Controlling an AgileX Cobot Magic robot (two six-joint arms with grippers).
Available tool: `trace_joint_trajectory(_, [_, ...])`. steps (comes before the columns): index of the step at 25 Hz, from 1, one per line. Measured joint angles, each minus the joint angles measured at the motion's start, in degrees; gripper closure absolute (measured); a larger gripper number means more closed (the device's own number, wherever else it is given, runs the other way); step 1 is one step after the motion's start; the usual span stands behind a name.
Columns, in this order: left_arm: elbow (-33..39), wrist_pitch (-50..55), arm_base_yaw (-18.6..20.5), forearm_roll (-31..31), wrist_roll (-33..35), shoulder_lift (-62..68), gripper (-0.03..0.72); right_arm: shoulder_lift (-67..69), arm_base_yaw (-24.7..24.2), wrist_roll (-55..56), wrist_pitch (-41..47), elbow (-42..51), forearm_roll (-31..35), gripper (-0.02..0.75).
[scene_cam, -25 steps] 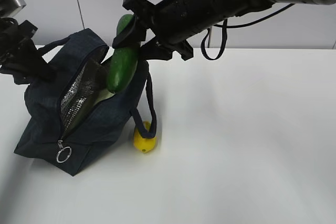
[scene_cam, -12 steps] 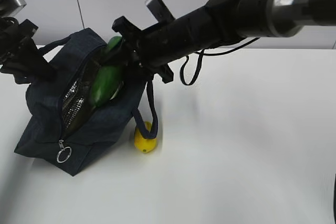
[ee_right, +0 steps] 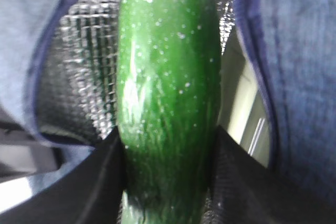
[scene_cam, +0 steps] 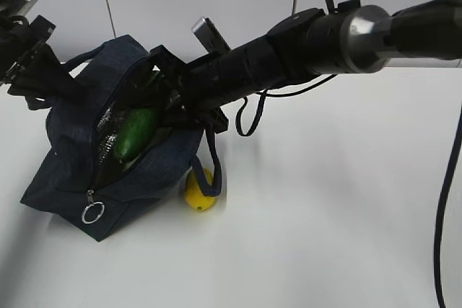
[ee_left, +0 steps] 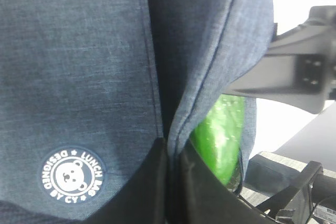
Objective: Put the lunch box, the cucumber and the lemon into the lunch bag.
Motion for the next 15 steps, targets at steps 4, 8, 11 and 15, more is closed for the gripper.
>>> trace_joint_trajectory(4, [0.0,0.0,0.0,-0.1,0.0,0.0,0.694,0.0,0.0,-0.2,-0.5,-0.1,0.2,0.386])
trace_joint_trajectory(8, [0.0,0.0,0.0,-0.5,0.0,0.0,0.694,0.1,0.0,-0.4,-1.5,-0.1,0.2,0.360])
trace_joint_trajectory(11, [0.0,0.0,0.0,-0.6,0.0,0.0,0.694,0.1,0.0,-0.8,-1.6,-0.1,0.2,0.310])
trace_joint_trajectory(15, [0.0,0.0,0.0,-0.8,0.0,0.0,0.694,0.1,0.0,-1.0,-1.6,-0.1,0.5,0.276])
